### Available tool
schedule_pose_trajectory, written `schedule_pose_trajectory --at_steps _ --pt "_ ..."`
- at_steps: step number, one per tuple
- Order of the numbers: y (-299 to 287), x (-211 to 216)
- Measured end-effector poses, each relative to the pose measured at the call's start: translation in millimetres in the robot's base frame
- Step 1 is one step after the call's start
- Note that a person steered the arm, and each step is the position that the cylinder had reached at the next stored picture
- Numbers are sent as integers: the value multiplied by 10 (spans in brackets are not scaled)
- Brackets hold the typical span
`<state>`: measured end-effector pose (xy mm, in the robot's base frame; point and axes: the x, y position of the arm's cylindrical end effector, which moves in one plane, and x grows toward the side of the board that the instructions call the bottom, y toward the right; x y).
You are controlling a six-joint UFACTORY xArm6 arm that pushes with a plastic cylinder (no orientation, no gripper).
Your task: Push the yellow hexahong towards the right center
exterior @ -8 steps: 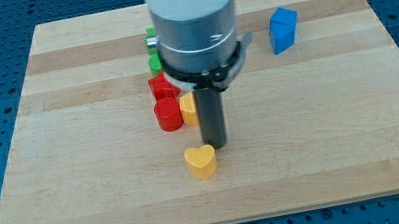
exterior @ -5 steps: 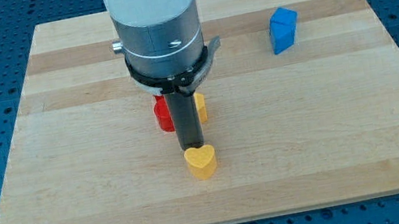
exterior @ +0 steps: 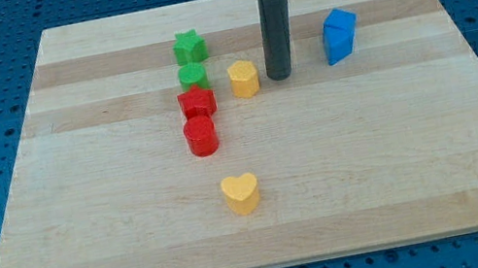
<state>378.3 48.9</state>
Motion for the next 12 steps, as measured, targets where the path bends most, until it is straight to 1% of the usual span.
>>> schedule_pose_trajectory --at_steps 1,2,3,4,6,8,9,10,12 --pt "0 -5" --pt "-63 -295" --pt "-221 -680" --pt "-411 -733" --pt "-576 -394" --pt "-576 -59" --pt "-456 110" --pt "-252 110" --pt "-618 110"
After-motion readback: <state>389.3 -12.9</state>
